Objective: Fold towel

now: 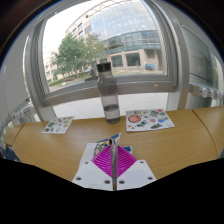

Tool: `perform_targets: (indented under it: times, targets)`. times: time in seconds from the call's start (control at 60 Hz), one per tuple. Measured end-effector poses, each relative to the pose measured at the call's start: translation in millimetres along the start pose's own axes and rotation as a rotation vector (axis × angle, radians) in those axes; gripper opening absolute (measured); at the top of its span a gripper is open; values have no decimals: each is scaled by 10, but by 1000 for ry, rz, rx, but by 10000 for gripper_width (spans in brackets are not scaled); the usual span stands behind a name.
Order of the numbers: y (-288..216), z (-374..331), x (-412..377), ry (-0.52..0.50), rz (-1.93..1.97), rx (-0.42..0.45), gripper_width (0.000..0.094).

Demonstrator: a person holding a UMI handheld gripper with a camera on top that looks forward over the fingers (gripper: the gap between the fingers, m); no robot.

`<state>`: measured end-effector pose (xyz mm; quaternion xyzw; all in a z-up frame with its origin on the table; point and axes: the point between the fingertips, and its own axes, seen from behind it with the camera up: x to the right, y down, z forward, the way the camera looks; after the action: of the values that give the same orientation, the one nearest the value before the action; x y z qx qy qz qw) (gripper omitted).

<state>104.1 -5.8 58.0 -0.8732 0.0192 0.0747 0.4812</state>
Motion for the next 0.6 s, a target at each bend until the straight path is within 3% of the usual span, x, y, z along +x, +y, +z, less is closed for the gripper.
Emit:
perform_targets:
  times: [0.067, 0.183, 0.4, 0.483, 0.6]
  targets:
    - [154, 110, 256, 31, -9, -32, 51]
    - [298, 193, 659, 132, -39, -52, 345]
    - [-134, -135, 605, 158, -79, 83, 713]
    - [-358, -356, 360, 130, -66, 139, 779]
    - [-507, -680, -103, 87, -53, 194, 793]
